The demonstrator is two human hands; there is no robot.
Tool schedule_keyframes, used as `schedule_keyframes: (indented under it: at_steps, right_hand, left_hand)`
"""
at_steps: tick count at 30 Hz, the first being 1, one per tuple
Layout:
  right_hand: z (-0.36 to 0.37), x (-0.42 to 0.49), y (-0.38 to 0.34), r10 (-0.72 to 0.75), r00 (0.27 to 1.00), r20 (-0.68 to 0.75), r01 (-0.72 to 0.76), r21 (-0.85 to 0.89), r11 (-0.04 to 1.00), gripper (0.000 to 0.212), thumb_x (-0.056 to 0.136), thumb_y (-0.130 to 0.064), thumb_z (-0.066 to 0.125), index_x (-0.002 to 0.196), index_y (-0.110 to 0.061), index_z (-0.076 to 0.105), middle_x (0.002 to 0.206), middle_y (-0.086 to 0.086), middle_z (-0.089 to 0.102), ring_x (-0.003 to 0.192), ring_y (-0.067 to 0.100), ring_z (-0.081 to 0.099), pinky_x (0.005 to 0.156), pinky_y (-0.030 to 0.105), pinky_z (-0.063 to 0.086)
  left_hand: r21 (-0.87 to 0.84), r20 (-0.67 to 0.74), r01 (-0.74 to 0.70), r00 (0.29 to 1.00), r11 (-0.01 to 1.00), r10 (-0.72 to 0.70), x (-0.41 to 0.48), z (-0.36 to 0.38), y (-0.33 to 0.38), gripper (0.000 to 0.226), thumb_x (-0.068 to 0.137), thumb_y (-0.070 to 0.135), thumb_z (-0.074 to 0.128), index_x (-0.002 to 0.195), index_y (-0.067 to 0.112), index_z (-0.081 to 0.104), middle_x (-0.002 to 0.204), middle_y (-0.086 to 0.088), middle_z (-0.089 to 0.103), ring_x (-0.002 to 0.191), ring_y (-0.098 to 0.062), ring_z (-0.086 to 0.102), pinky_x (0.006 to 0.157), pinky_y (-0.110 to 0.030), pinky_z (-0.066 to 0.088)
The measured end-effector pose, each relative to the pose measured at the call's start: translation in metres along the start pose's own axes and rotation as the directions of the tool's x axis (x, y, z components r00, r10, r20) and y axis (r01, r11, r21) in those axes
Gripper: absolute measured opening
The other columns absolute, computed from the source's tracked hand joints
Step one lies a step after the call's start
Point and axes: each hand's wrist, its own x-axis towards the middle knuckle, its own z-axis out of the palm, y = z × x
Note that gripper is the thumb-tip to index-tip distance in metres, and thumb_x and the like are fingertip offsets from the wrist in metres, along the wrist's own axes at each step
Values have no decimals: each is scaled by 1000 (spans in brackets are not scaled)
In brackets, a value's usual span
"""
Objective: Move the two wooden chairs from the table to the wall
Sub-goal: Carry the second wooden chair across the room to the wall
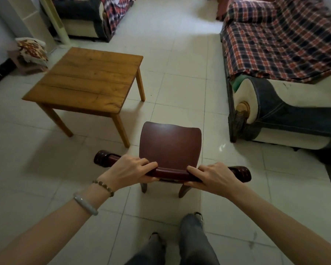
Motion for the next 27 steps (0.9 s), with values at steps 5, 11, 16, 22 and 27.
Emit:
schedule_keyframes:
  at_steps: [5, 11, 16, 22, 27]
  right_hand:
    - [-14, -8, -97, 11, 1000, -14, -11, 24, 1000, 49, 90, -54, 45, 109, -13, 62, 59, 2, 63, 38, 17, 55, 35, 20, 39]
    - [-25, -17, -204, -18, 999, 30, 16, 72, 997, 62, 92, -59, 24, 120, -13, 55, 74, 6, 68, 50, 24, 62, 44, 30, 50]
    - [-43, -22, -300, -76, 996, -35, 79, 79, 994, 50, 91, -53, 42, 111, -12, 60, 60, 3, 62, 40, 20, 55, 38, 23, 42]
    - [-60, -6, -402, -95, 995, -10, 96, 77, 992, 49, 92, -54, 36, 106, -13, 60, 54, -1, 57, 36, 16, 49, 40, 18, 28]
    - [-64, 21, -492, -109, 994, 22, 108, 59, 992, 50, 93, -54, 34, 107, -14, 60, 55, -1, 59, 37, 16, 52, 38, 18, 32]
  left_hand:
    - [9, -7, 27, 1000, 1000, -27, -88, -30, 40, 52, 92, 52, 39, 100, 10, 67, 69, -2, 69, 48, -16, 62, 41, -27, 50]
    - [57, -5, 49, 999, 997, -49, -189, -68, 91, 47, 87, 48, 45, 99, 9, 69, 70, -3, 70, 48, -13, 63, 41, -21, 50]
    - [38, 5, 91, 996, 995, -92, -278, -100, 137, 48, 87, 48, 46, 97, 8, 70, 69, -2, 69, 48, -15, 62, 41, -22, 48]
    - [43, -9, 129, 992, 991, -128, -383, -132, 160, 60, 96, 53, 30, 98, 7, 70, 73, -4, 71, 53, -17, 66, 46, -28, 54]
    - [77, -29, 145, 989, 986, -143, -473, -163, 169, 58, 95, 52, 32, 94, 9, 71, 68, -2, 70, 50, -15, 64, 43, -24, 51]
